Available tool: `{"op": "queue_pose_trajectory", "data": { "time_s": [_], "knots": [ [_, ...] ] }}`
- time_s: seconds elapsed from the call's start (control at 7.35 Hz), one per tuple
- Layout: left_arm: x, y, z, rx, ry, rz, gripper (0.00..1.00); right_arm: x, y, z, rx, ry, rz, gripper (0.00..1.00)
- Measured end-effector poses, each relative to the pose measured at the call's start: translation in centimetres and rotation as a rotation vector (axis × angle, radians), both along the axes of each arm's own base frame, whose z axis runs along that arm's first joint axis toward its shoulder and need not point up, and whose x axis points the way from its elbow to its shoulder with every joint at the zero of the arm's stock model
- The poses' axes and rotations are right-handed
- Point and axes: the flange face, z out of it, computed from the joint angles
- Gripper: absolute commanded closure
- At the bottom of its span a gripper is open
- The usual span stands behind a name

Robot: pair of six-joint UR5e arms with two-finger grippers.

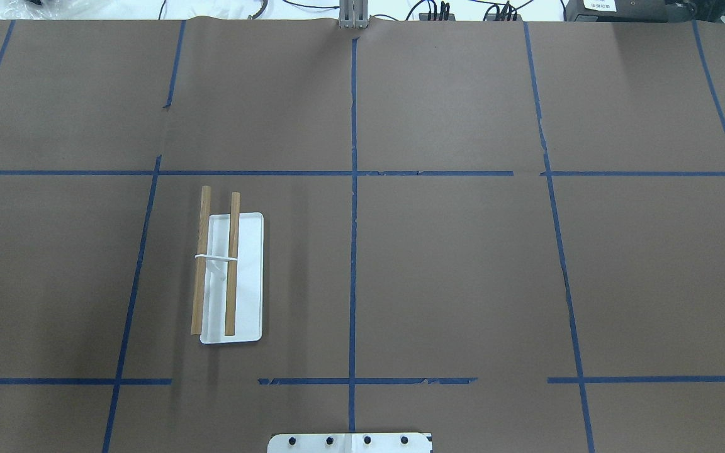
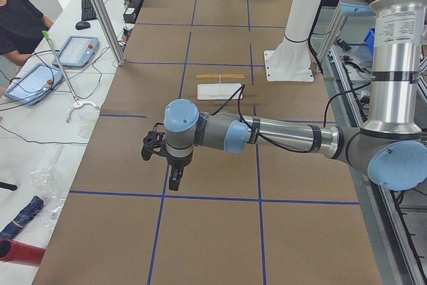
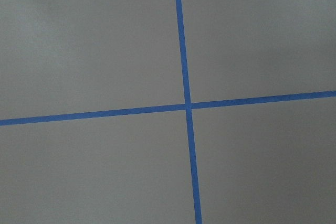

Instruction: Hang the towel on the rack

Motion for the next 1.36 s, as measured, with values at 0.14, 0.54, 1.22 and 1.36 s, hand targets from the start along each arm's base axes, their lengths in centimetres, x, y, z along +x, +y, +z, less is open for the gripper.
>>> {"op": "queue_pose_trajectory", "data": {
  "time_s": [0.14,0.54,1.22,1.36],
  "knots": [
    [0.0,0.0,-0.2,0.003,0.000,0.000,0.00,-0.1,-0.1,0.3,-0.003,0.000,-0.006,1.00],
    [0.0,-0.1,-0.3,0.007,-0.001,0.001,0.00,-0.2,-0.1,0.2,0.030,-0.011,-0.043,1.00],
    [0.1,-1.8,-3.4,0.088,-0.003,0.002,0.00,3.1,-3.8,-10.2,0.212,-0.130,0.056,1.00],
    [0.2,-2.8,-5.0,0.165,-0.004,0.002,0.00,4.0,-5.7,-15.1,0.272,-0.152,0.083,1.00]
  ]
}}
